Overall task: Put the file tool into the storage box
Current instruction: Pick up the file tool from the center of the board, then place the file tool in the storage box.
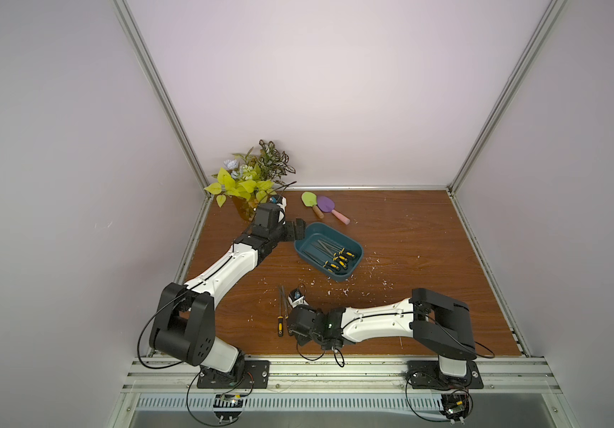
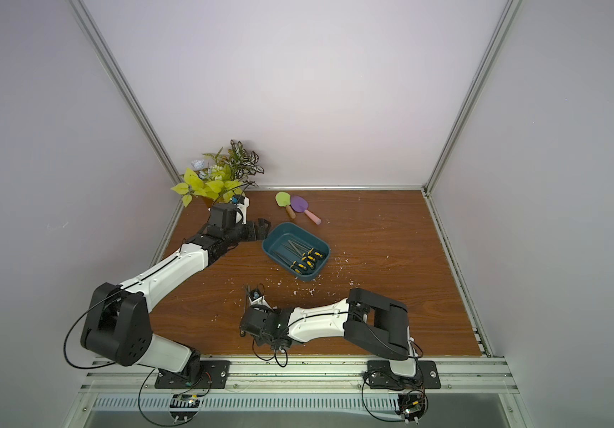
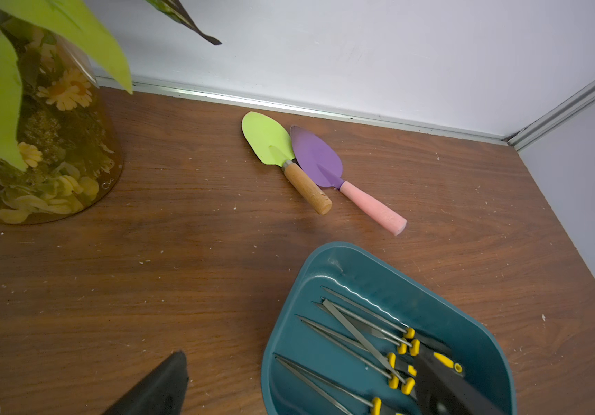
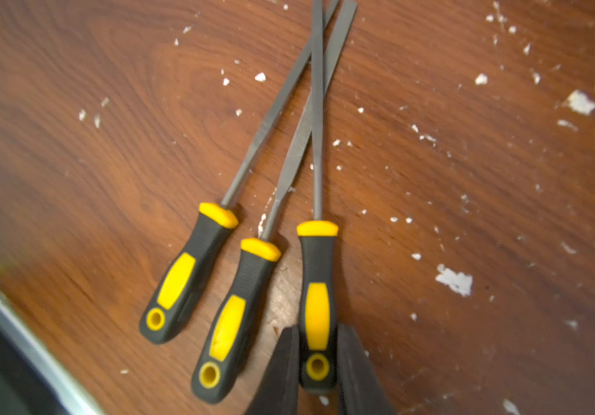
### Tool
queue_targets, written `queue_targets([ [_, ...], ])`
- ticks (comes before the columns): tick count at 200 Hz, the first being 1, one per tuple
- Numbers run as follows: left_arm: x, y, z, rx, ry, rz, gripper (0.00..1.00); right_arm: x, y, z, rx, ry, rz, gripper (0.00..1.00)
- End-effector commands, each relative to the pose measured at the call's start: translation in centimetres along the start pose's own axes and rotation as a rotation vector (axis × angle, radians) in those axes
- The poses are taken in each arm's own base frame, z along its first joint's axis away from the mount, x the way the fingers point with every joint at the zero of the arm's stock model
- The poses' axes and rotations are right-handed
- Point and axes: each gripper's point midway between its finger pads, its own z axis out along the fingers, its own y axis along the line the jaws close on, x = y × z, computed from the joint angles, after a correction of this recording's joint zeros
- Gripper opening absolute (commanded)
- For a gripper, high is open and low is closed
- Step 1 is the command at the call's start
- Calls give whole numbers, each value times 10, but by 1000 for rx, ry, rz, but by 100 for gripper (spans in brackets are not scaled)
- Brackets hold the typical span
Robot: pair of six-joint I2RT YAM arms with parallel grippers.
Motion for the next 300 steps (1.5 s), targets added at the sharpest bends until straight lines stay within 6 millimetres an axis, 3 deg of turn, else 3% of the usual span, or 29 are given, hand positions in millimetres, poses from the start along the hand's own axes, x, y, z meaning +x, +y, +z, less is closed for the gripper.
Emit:
queue_targets([
  [1,-13,-3,-9,19,-43,4,100,-6,-6,-16,22,-24,-15,13],
  [70,-18,-3,-16,15,-70,11,100,-30,-10,-51,-11,-111,-16,11],
  [114,-23,-16,-27,68,-118,30,100,-54,-16,-73,-63,-191,25,11],
  [178,-22,-43,-38,141,-150,91,100,-96,-67,-92,-44,-239,28,10],
  [228,-21,-50,-38,177,-146,96,100,-117,-117,-99,4,-252,12,10],
  [300,-8,-56,-24,186,-87,106,100,-123,-160,-90,43,-196,-33,10],
])
